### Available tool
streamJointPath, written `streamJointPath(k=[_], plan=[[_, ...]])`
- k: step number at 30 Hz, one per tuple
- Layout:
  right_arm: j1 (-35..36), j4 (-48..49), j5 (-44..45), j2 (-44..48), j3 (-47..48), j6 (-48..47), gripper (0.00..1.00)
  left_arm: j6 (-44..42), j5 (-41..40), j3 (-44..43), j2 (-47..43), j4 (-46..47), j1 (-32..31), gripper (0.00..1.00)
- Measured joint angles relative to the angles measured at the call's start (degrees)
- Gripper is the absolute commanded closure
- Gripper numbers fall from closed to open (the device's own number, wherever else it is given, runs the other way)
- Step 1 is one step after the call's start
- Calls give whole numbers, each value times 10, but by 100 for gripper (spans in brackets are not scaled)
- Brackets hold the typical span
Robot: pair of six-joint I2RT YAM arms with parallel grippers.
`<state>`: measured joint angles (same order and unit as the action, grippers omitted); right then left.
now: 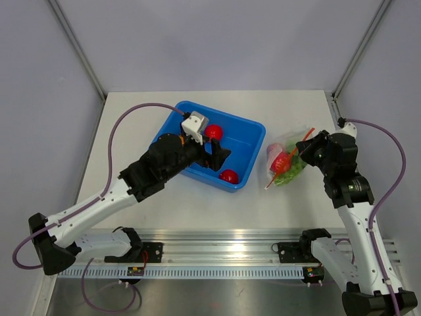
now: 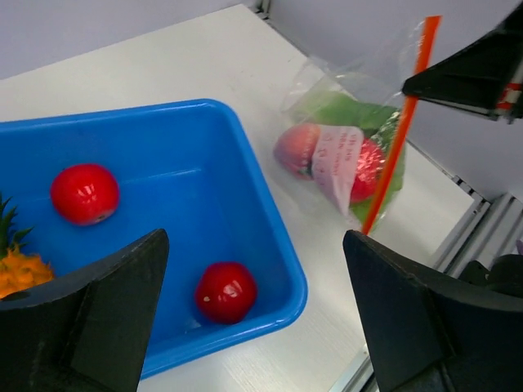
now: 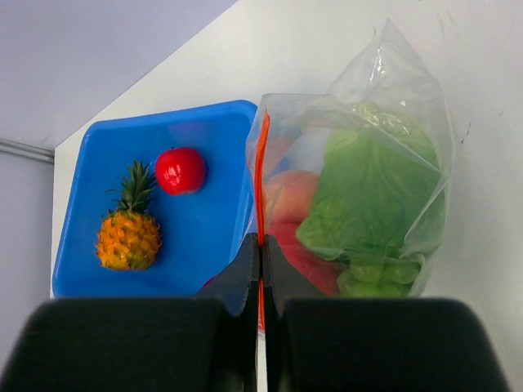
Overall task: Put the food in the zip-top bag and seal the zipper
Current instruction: Place the zipper food storage bag at the center of the board, then reset both arms
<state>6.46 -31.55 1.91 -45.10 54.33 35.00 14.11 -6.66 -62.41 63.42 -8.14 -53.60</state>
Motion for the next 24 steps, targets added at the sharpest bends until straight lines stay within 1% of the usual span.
streamJointPath(k=[5, 7, 8, 9, 10, 11, 12, 13, 15, 17, 24], plan=[[0, -12, 2, -22, 38, -24, 100, 10, -4, 9, 0, -27, 10, 8], [0, -10, 5, -47, 56, -31, 98, 10, -4, 10, 0, -33, 10, 3], [0, -10, 6, -61, 63, -33, 82, 10, -4, 10, 0, -35, 10, 2], [0, -10, 8, -78, 70, -35, 45, 11, -4, 10, 0, -37, 11, 1], [0, -10, 10, -99, 80, -35, 31, 12, -4, 10, 0, -39, 11, 1], [0, -12, 11, -120, 90, -39, 20, 12, -4, 10, 0, -43, 11, 1], [0, -13, 12, -141, 103, -41, 12, 12, -5, 10, 0, -47, 12, 1], [0, -12, 13, -158, 111, -44, 1, 12, -5, 10, 0, -52, 12, 1], [0, -13, 19, -176, 118, -48, 0, 12, -7, 10, 0, -61, 13, 1], [0, -22, 31, -174, 118, -49, 1, 12, -9, 10, -1, -65, 15, 1], [-1, -73, 121, -116, 121, -46, 0, 12, -13, 10, -1, -82, 25, 1]])
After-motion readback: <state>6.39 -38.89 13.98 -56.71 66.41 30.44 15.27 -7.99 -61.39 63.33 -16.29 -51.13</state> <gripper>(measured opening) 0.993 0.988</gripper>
